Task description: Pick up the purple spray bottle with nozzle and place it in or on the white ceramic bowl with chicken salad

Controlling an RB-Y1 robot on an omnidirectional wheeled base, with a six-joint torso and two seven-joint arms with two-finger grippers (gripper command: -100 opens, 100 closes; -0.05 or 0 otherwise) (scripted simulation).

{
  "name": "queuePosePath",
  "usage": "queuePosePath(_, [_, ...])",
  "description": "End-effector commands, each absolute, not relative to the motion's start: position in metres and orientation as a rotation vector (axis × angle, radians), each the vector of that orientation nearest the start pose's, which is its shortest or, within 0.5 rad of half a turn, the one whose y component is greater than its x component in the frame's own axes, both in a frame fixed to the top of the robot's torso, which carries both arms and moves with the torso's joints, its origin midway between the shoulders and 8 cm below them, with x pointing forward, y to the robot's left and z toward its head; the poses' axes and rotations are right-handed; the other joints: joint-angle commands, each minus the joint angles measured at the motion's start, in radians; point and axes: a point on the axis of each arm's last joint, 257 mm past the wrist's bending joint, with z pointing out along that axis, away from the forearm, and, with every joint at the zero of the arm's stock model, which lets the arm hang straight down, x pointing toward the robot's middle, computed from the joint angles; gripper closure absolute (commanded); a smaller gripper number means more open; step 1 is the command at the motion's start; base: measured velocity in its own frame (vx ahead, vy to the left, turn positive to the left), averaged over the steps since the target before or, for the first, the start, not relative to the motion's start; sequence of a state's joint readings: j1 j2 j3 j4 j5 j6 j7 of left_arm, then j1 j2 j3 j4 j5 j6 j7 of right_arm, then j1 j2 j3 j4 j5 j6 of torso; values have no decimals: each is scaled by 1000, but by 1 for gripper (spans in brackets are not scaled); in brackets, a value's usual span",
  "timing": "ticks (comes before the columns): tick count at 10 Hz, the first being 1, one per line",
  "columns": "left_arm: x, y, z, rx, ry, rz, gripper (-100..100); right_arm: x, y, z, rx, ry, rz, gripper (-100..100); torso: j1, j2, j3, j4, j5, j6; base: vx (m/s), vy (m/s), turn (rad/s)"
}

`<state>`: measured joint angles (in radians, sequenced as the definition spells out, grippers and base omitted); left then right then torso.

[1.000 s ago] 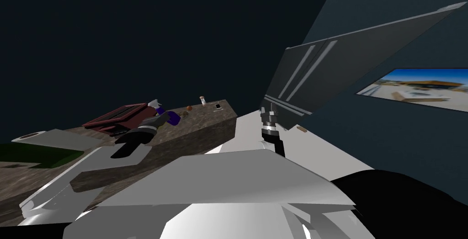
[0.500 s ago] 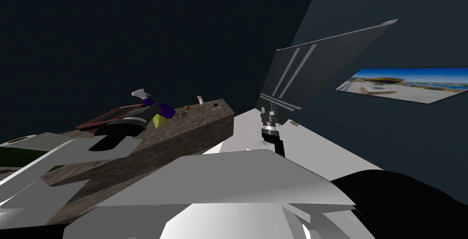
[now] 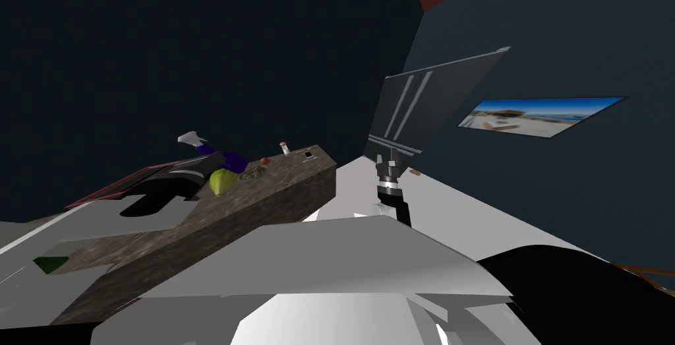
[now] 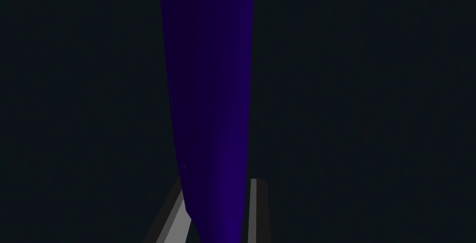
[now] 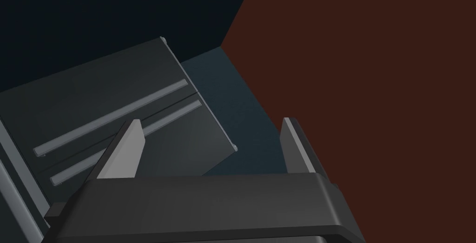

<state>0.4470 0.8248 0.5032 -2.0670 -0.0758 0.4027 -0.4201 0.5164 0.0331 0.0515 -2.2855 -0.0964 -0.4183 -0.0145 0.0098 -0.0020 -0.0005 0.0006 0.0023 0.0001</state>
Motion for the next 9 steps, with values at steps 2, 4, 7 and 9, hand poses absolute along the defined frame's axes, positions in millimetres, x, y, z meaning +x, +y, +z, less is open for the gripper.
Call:
queuePosePath(2, [396, 595, -40, -479, 1502, 273, 100, 356, -279, 5, 828, 583, 1402, 0, -1, -1, -1, -1, 0, 1, 53, 89, -167])
queuePosePath(4, [388, 606, -57, -514, 1540, 315, 100, 356, -279, 5, 828, 583, 1402, 0, 0, -2, -2, -1, 0, -1, 49, 100, -146])
queuePosePath(7, [373, 621, -83, -566, 1597, 380, 100, 356, -279, 5, 828, 583, 1402, 0, 1, -4, -3, -2, 0, -1, 70, 113, -143])
queuePosePath(9, [363, 629, -98, -598, 1630, 421, 100, 356, -279, 5, 828, 583, 1402, 0, -1, -5, -4, -3, -1, -2, 62, 91, -126])
